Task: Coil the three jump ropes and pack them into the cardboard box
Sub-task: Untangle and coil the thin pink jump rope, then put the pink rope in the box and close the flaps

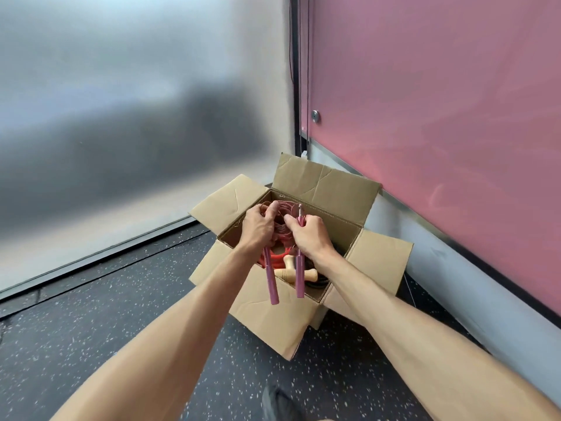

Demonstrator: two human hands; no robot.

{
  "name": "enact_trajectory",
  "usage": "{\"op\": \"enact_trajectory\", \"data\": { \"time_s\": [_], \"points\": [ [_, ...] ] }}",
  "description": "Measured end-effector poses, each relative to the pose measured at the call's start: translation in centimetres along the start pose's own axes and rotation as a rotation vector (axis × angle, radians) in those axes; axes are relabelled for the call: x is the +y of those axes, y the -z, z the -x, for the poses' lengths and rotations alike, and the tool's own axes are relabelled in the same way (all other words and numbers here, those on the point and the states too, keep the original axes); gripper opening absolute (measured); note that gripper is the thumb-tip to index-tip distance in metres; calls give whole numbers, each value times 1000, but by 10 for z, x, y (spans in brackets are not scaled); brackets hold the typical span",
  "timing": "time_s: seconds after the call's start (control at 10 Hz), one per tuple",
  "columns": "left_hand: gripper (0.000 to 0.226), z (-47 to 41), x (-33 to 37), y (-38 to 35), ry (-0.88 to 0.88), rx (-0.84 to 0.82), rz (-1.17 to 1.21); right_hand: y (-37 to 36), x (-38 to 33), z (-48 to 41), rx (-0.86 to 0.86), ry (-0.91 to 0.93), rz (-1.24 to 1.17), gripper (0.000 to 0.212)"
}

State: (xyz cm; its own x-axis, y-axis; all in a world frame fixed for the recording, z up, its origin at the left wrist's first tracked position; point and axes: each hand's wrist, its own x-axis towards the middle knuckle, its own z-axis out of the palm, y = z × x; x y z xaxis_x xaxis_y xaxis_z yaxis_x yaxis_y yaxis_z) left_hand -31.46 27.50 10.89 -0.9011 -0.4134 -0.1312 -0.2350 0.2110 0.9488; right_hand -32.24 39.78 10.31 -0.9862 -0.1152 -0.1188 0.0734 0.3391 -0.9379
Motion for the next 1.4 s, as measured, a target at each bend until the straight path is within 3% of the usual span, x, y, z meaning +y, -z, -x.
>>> {"op": "enact_trajectory", "data": {
  "time_s": [0.1, 0.4, 0.6, 0.9, 1.0, 1.2, 1.4],
  "points": [
    [33, -25, -9, -15, 20, -21, -44, 3, 6, -17, 40, -2, 0, 23],
    [38, -106, -61, -65, 174, -127, -293, -5, 67, -72, -12, 101, 347, 56],
    [30, -133, -91, -84, 233, -98, -299, 0, 88, -94, -169, 251, 684, 59],
    [30, -143, -120, -111, 176, -213, -310, -7, 101, -119, -74, 407, 1074, 34],
    [41, -134, -122, -101, 53, -241, -475, -17, 102, -123, -50, 398, 1211, 19],
    [40, -131, -135, -89, -93, -222, -843, -32, 98, -128, -112, 341, 1298, 22],
    [49, -130, -122, -72, -154, -268, -871, -35, 100, -116, -130, 101, 1270, 36]
  ]
}}
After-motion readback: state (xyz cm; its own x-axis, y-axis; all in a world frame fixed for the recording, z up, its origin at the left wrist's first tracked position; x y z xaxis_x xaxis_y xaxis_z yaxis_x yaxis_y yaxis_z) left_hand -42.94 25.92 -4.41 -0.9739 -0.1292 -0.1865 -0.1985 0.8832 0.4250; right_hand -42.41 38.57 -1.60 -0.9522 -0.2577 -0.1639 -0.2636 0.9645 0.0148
